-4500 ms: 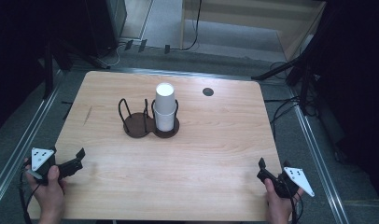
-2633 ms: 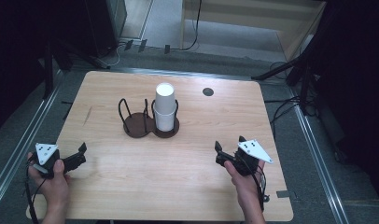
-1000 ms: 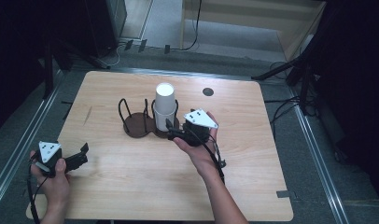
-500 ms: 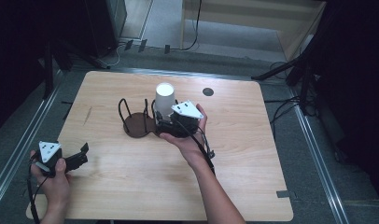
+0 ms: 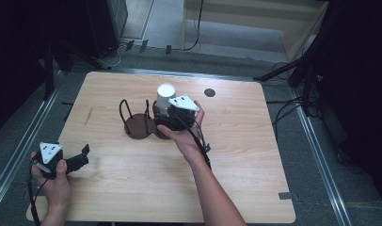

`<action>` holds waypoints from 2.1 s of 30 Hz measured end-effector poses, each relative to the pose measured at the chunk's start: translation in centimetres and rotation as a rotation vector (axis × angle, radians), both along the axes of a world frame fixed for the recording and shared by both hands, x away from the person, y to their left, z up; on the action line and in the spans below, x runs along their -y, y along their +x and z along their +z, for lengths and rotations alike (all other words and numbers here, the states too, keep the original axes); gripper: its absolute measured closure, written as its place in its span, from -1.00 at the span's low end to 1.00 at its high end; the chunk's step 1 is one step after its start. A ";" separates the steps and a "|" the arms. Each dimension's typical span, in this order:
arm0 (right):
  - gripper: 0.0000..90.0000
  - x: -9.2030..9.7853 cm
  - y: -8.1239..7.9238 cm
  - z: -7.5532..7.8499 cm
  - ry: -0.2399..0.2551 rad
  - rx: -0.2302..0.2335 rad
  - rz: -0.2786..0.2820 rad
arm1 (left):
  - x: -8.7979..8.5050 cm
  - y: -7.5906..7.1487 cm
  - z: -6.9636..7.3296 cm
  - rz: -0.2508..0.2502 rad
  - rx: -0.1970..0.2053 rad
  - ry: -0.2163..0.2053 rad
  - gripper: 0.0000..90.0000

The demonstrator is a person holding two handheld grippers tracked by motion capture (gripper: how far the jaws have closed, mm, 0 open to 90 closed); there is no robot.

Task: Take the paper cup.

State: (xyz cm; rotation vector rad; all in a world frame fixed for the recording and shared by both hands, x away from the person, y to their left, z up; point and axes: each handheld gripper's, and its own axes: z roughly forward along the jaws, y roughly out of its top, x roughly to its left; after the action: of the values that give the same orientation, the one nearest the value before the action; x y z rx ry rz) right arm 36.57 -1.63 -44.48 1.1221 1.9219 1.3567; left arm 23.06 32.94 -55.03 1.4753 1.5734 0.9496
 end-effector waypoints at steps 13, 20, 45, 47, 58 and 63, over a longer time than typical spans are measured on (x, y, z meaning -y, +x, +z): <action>-0.63 -0.6 1.5 -0.3 0.010 -0.008 -0.017 | 0.0 0.0 0.0 -0.003 -0.003 0.001 -0.97; -0.42 -1.0 1.7 -0.6 0.020 0.015 -0.044 | 0.0 0.0 0.0 -0.003 0.000 -0.002 -0.97; -0.33 -0.6 0.9 2.8 0.057 0.136 -0.044 | 0.0 0.0 0.0 -0.008 0.003 -0.008 -0.97; -0.33 -0.6 0.9 3.0 0.056 0.145 -0.046 | -0.1 0.0 0.0 -0.010 0.003 -0.008 -0.97; -0.33 -0.6 0.7 4.6 0.080 0.171 -0.071 | -0.2 0.0 0.0 -0.017 0.005 -0.018 -0.97; -0.33 -0.4 0.6 5.5 0.091 0.176 -0.069 | -0.2 0.0 0.0 -0.015 0.006 -0.026 -0.97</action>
State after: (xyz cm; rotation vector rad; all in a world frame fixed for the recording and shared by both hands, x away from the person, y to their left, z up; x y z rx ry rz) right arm 37.13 -1.21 -39.02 1.0631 1.6972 1.4664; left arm 23.06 33.17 -55.03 1.4634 1.5626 0.9213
